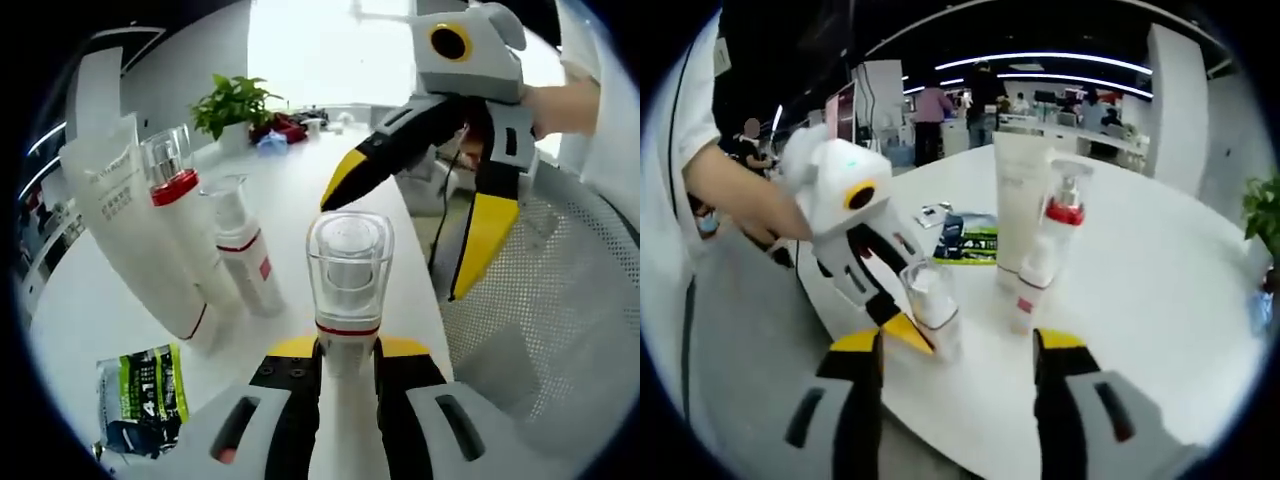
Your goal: Arrange the skincare products in the storage area until every visible bottle or jar stands upright without overlapping.
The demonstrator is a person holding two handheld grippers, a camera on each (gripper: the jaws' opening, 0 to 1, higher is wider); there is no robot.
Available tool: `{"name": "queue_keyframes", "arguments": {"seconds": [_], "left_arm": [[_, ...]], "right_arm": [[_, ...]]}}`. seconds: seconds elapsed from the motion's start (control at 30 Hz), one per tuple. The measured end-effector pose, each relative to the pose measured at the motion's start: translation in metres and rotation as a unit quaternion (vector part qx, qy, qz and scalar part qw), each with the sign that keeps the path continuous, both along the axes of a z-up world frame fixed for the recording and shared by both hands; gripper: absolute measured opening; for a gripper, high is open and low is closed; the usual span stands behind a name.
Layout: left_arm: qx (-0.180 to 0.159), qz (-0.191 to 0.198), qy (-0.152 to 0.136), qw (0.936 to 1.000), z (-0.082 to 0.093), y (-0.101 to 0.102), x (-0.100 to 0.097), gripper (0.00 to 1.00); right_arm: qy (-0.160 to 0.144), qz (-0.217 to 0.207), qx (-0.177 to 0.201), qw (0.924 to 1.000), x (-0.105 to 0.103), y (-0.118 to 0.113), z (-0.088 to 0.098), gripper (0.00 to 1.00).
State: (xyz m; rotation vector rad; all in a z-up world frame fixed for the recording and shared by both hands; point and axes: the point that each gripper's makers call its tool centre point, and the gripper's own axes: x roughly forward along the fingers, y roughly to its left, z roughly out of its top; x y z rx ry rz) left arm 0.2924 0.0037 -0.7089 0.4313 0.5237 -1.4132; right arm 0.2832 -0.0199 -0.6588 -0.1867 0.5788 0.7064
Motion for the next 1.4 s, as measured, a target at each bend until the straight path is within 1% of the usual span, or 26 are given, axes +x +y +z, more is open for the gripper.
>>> {"name": "queue_keyframes", "arguments": {"seconds": [0.2, 0.3, 0.43, 0.83, 1.1, 1.27, 1.4], "left_arm": [[-0.003, 0.002, -0.003, 1.0, 0.001, 0.0, 0.015, 0.17], [-0.002, 0.005, -0.006, 1.0, 0.001, 0.002, 0.027, 0.17], [0.0, 0.008, -0.009, 0.9999, 0.001, 0.003, 0.038, 0.17], [-0.006, 0.009, -0.013, 0.9999, 0.0, -0.006, 0.066, 0.17], [-0.006, 0.006, -0.015, 0.9999, 0.0, -0.011, 0.075, 0.17], [-0.007, 0.006, -0.011, 0.9999, 0.001, -0.014, 0.073, 0.17], [-0.006, 0.005, -0.009, 0.9999, 0.003, -0.016, 0.071, 0.17]], "right_arm": [[0.003, -0.015, -0.002, 0.9999, 0.002, -0.008, -0.002, 0.65], [0.004, -0.02, -0.004, 0.9998, 0.002, -0.011, -0.004, 0.66], [0.005, -0.028, -0.004, 0.9996, 0.003, -0.015, -0.006, 0.7], [0.013, -0.044, 0.001, 0.999, 0.004, -0.022, -0.009, 0.76], [0.014, -0.055, 0.012, 0.9983, 0.006, -0.025, -0.009, 0.81], [0.012, -0.063, 0.018, 0.9978, 0.008, -0.028, -0.008, 0.87], [0.012, -0.066, 0.018, 0.9976, 0.009, -0.029, -0.008, 0.89]]}}
